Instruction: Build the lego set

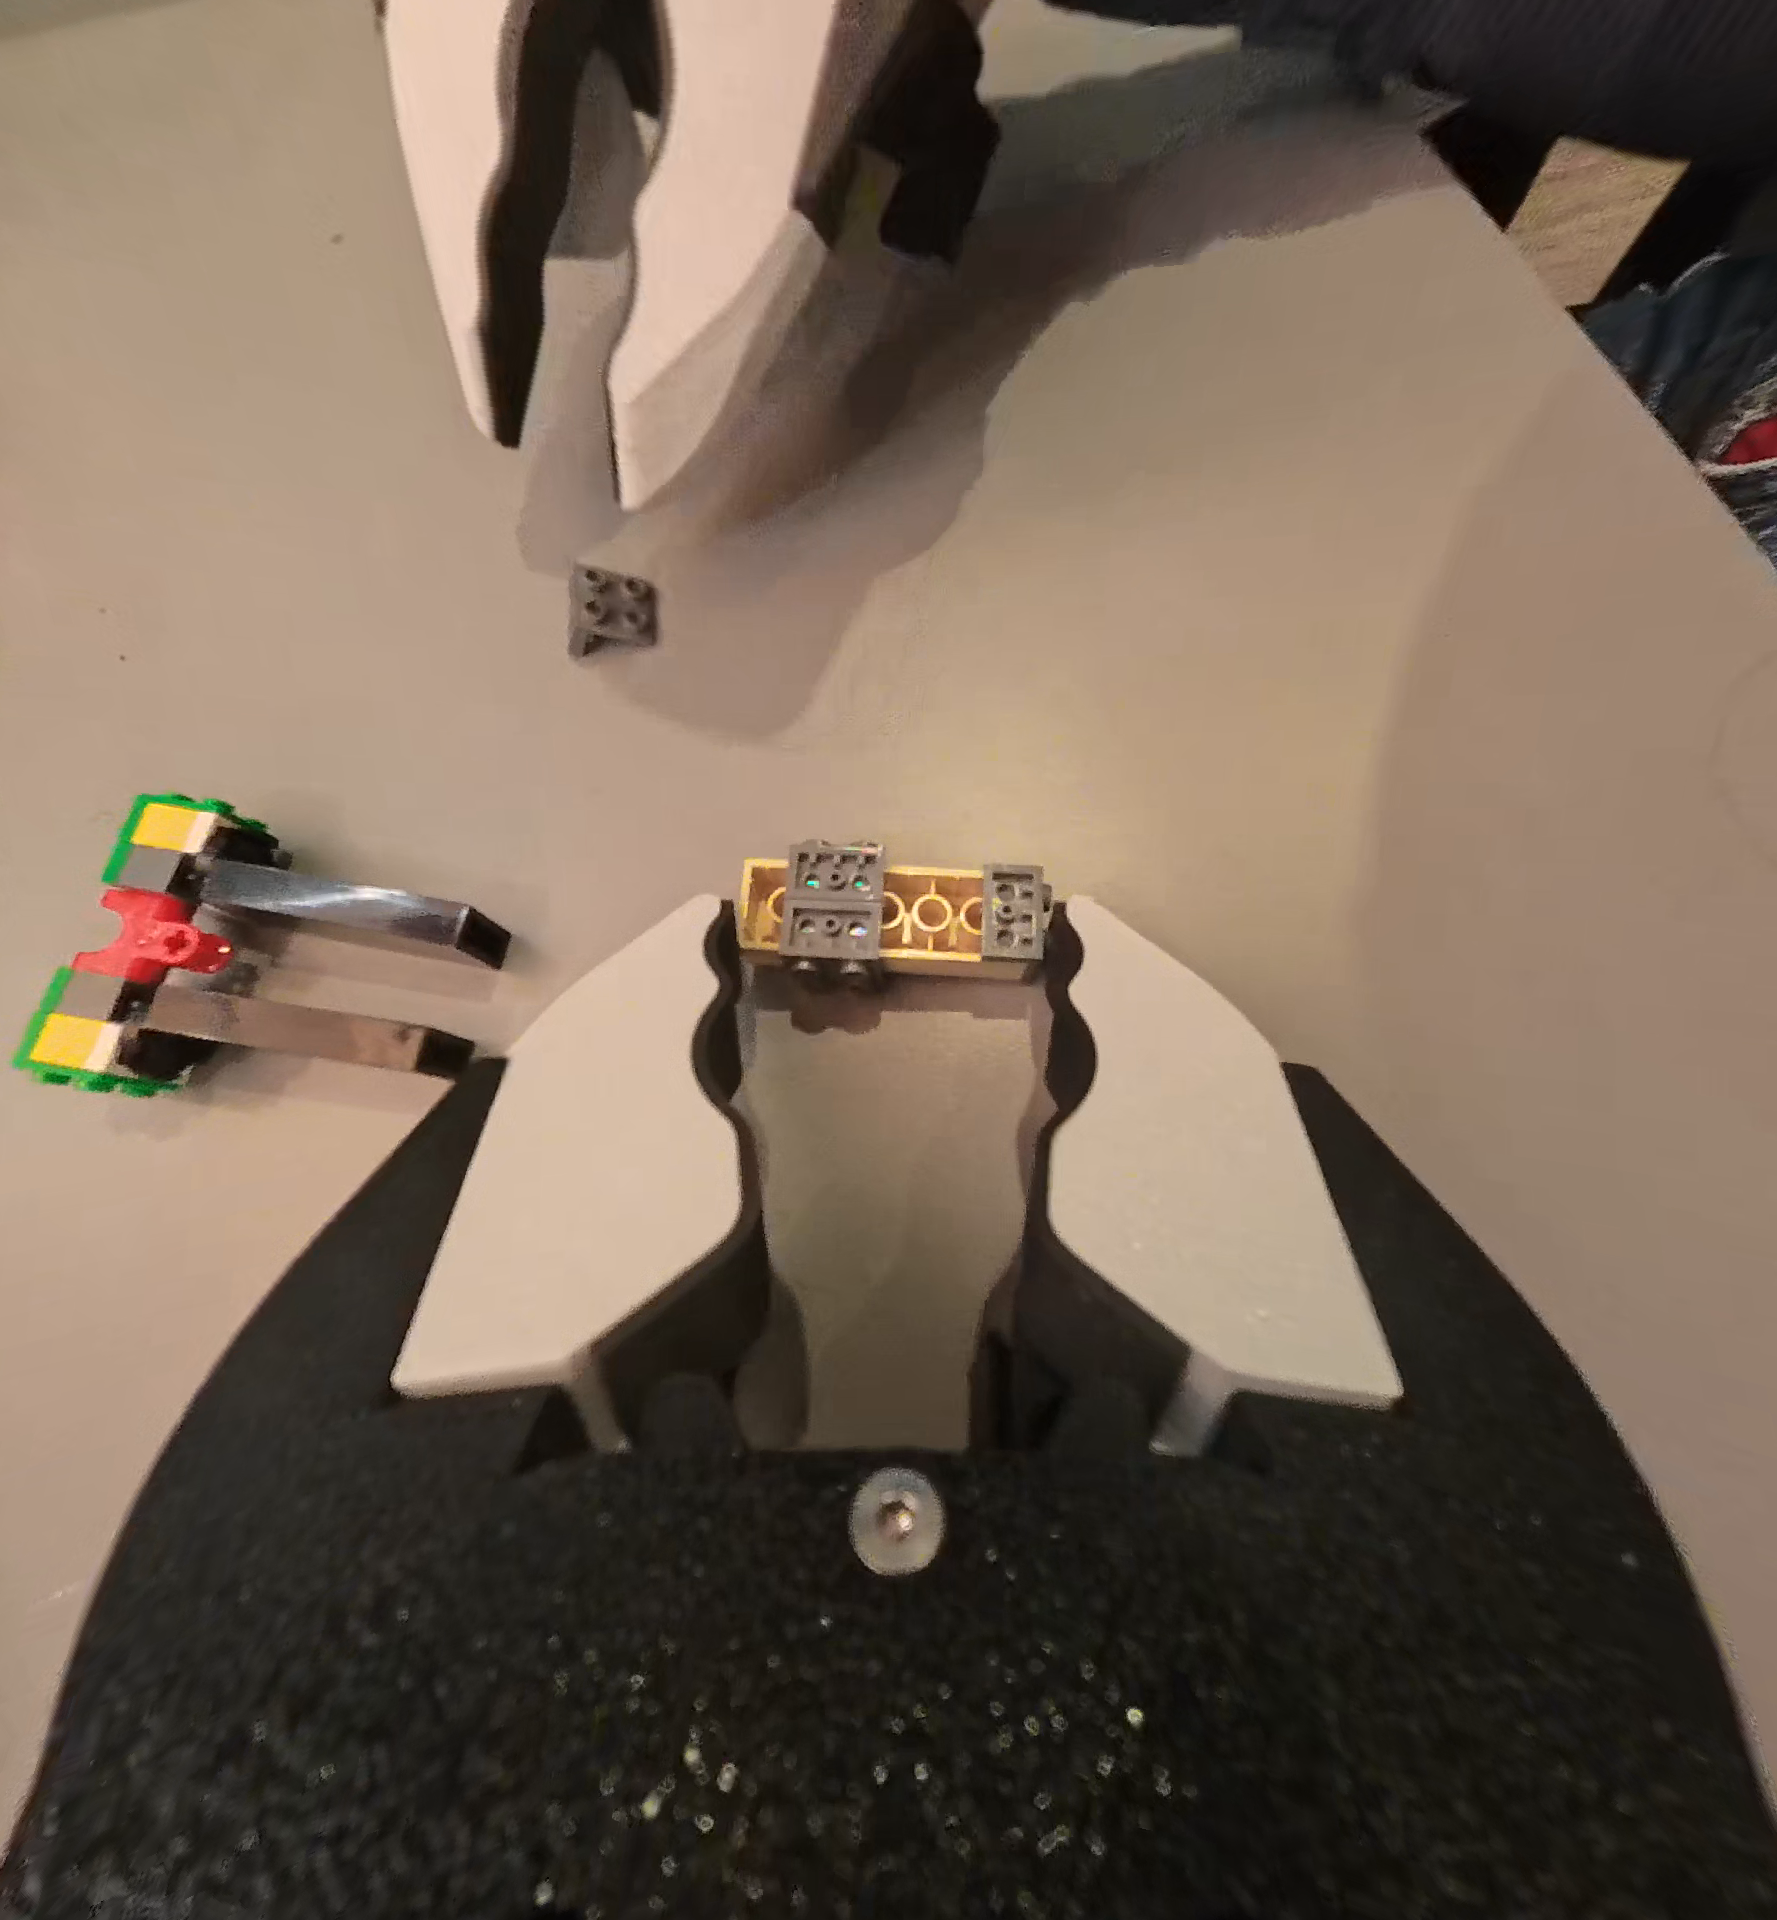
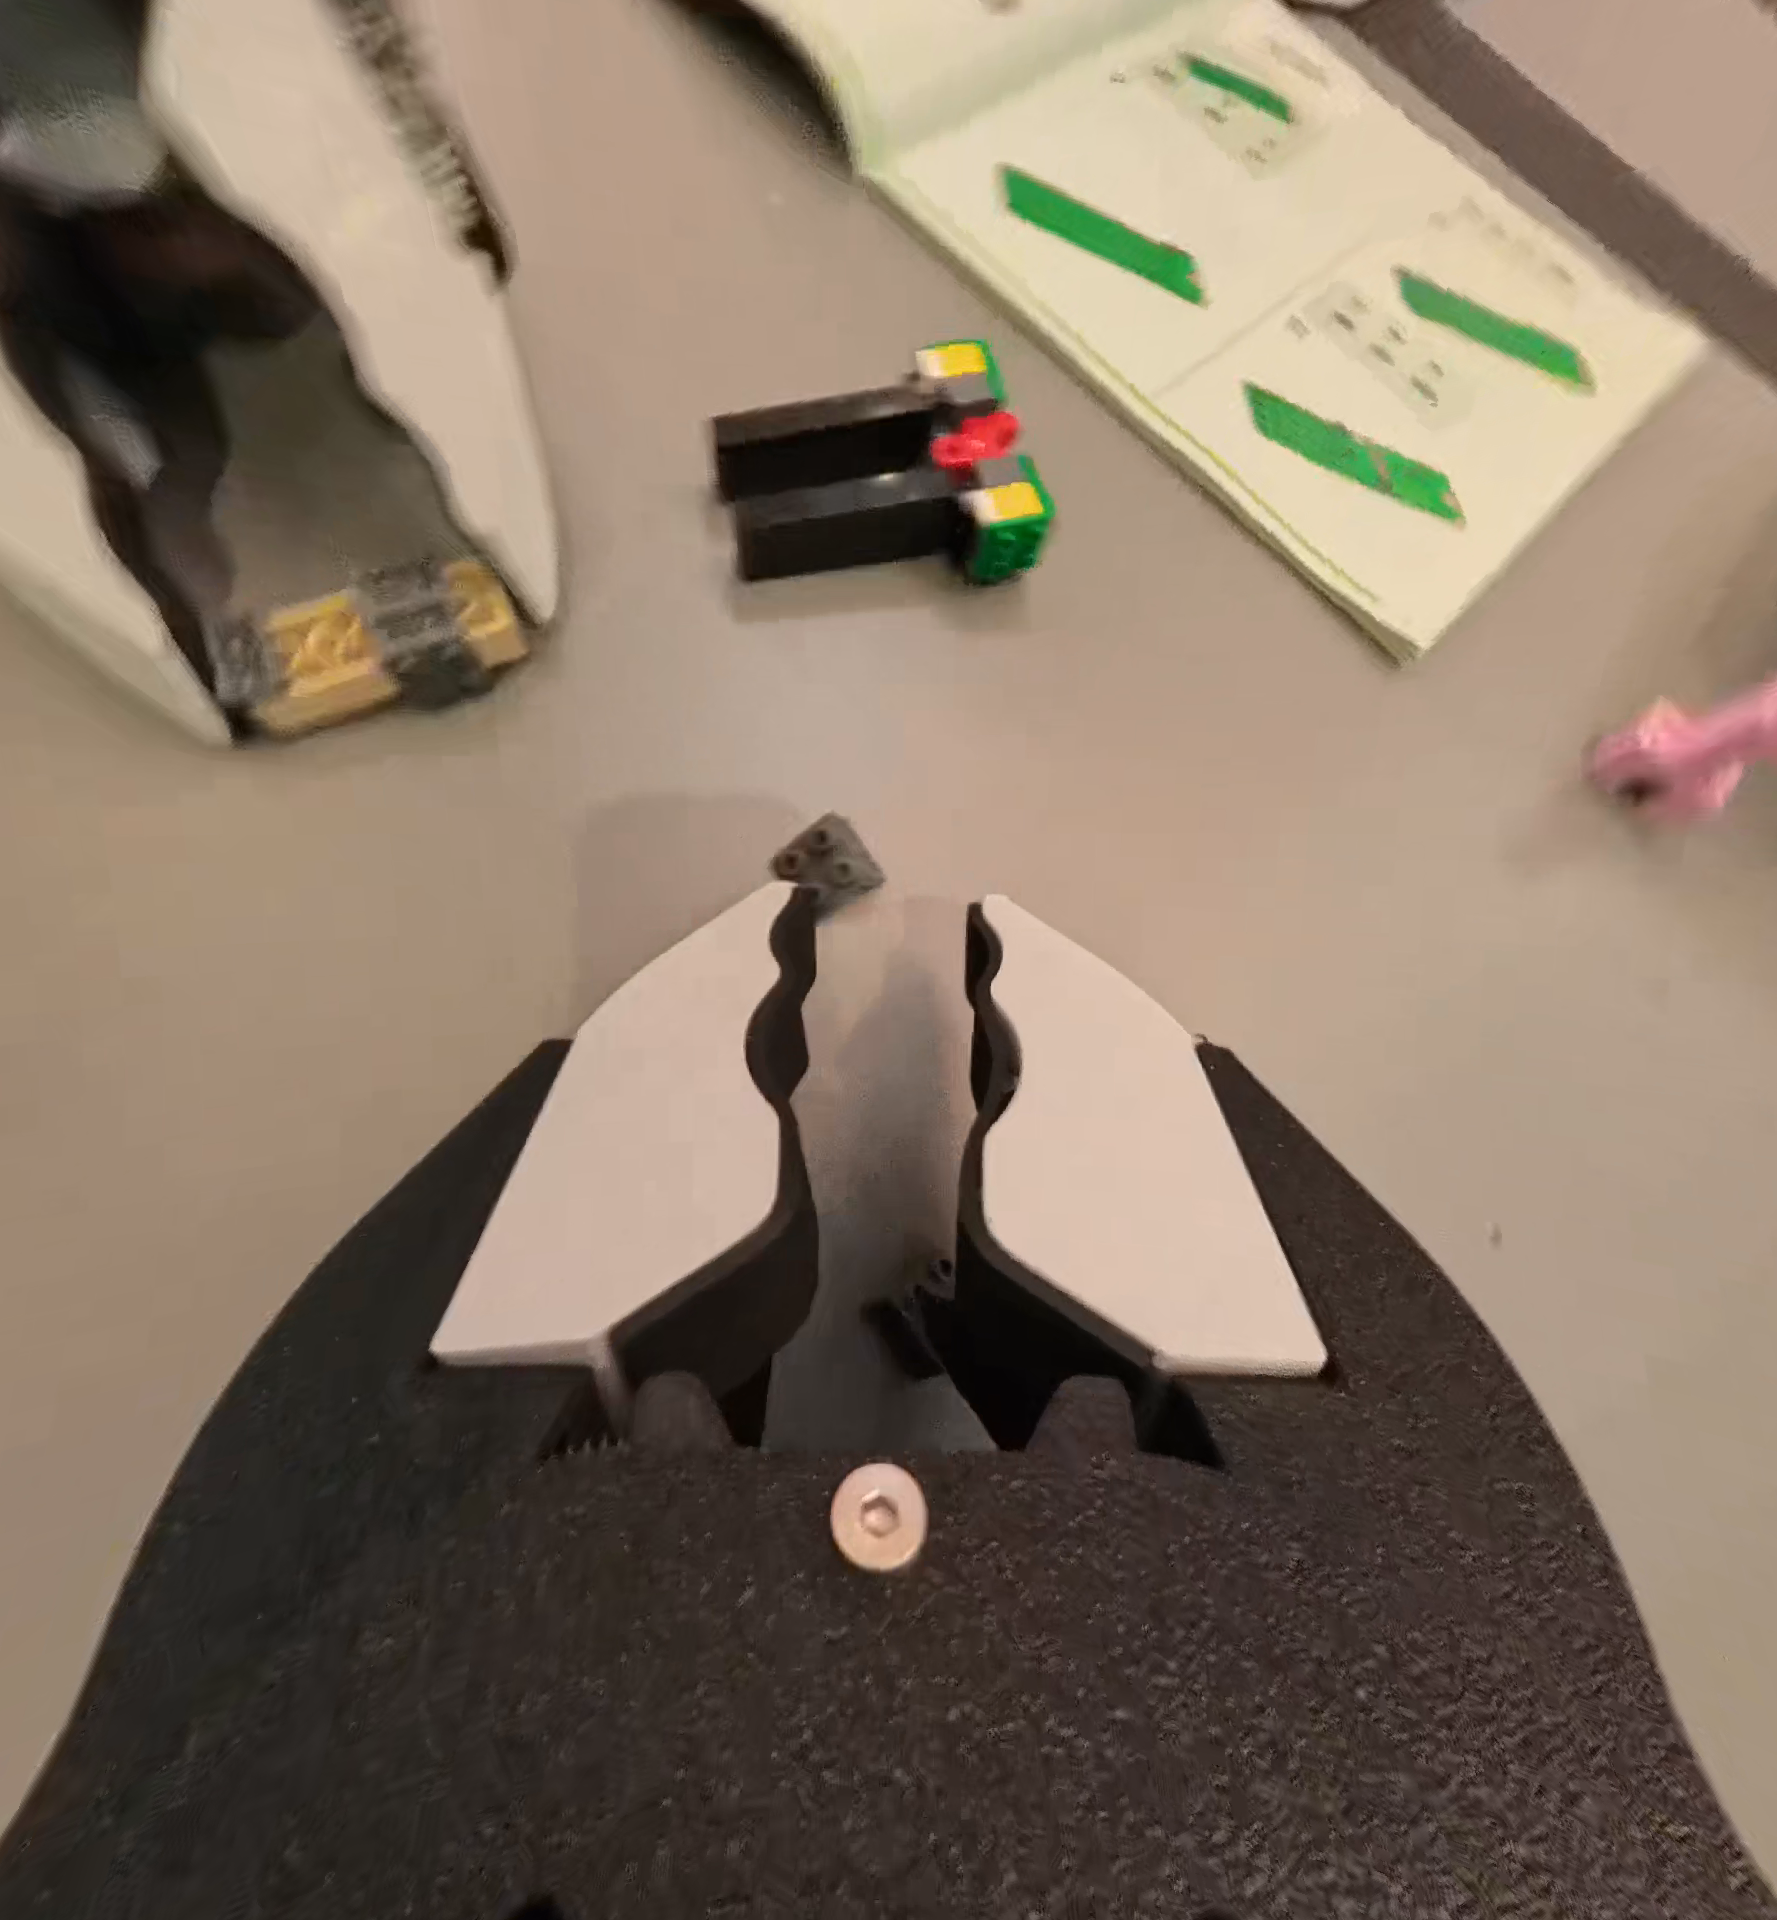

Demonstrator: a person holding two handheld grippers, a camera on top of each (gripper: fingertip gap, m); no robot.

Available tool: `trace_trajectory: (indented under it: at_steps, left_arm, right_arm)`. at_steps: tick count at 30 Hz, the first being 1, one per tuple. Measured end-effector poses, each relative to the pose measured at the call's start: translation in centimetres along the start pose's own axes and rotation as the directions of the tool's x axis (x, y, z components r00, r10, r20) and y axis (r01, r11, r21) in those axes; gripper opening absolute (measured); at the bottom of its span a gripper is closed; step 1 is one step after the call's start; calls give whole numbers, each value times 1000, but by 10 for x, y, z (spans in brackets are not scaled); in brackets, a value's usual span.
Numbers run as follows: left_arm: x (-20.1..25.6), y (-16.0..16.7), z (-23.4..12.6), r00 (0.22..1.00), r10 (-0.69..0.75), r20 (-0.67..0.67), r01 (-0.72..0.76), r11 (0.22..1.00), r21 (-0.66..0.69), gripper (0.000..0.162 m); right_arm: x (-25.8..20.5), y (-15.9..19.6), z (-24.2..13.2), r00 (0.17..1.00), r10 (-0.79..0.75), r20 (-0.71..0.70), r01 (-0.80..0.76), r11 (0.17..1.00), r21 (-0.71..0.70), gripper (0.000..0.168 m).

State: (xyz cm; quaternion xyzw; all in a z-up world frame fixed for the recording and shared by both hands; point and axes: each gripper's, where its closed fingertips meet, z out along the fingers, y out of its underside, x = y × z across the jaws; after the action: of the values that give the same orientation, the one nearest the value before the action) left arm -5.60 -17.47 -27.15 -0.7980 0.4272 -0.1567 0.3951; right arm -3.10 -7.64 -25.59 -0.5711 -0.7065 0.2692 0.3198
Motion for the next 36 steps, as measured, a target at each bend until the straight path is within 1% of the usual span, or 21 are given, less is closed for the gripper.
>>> trace_trajectory:
  at_steps: [2, 3, 4, 6, 8, 9, 12, 15, 17, 20, 23, 26, 28, 33, 36]
  left_arm:
    - [-3, -1, -1, 999, 16, 43, -17, 1000, 7, 56]
    - [-4, -1, -1, 998, 23, 58, -23, 1000, 9, 56]
    - [-5, -1, -1, 997, 26, 70, -26, 1000, 10, 56]
    - [-7, -1, -2, 995, 29, 91, -30, 999, 11, 56]
    - [-8, -2, -2, 994, 33, 106, -35, 999, 14, 56]
    - [-9, -2, -2, 993, 34, 112, -36, 999, 15, 56]
    - [-9, -4, -4, 992, 33, 118, -37, 999, 29, 56]
    - [-10, -10, -10, 993, 13, 117, -24, 996, 90, 56]
    - [-11, -16, -18, 994, -15, 108, -3, 987, 161, 56]
    - [-11, -29, -35, 997, -60, 52, 41, 949, 312, 56]
    - [-17, -40, -58, 992, -129, -1, 114, 874, 473, 56]
    - [-24, -44, -73, 981, -188, -48, 182, 807, 562, 56]
    - [-25, -45, -75, 978, -198, -60, 196, 796, 573, 56]
    - [-21, -43, -68, 985, -171, -32, 161, 831, 533, 56]
    - [-21, -42, -66, 986, -165, -25, 154, 840, 521, 56]
  right_arm:
    - [6, 3, -1, 983, 180, -40, -181, 983, -39, 27]
    - [7, 5, -2, 968, 243, -69, -246, 968, -50, 18]
    - [5, 6, -4, 954, 280, -103, -285, 958, -37, 7]
    - [-3, 4, -6, 937, 314, -152, -315, 949, 15, 7]
    - [-15, 6, -6, 935, 306, -182, -306, 952, 27, 22]
    - [-19, 8, -5, 935, 293, -198, -296, 955, 16, 25]
    - [-23, 10, -3, 946, 246, -212, -253, 967, -5, 26]
    - [-20, 7, 2, 939, 281, -197, -284, 959, 13, 28]
    - [-17, 6, 6, 929, 318, -189, -321, 947, 17, 29]
    - [-12, 11, 12, 912, 357, -200, -372, 927, -40, 33]
    - [-12, 3, 15, 908, 373, -191, -384, 923, -25, 33]
    - [-14, 1, 17, 909, 366, -200, -380, 925, -30, 32]
    - [-15, 1, 16, 907, 364, -213, -381, 924, -42, 30]
    - [-13, 3, 18, 905, 357, -232, -380, 923, -60, 28]
    - [-12, 2, 19, 919, 292, -266, -327, 940, -97, 26]
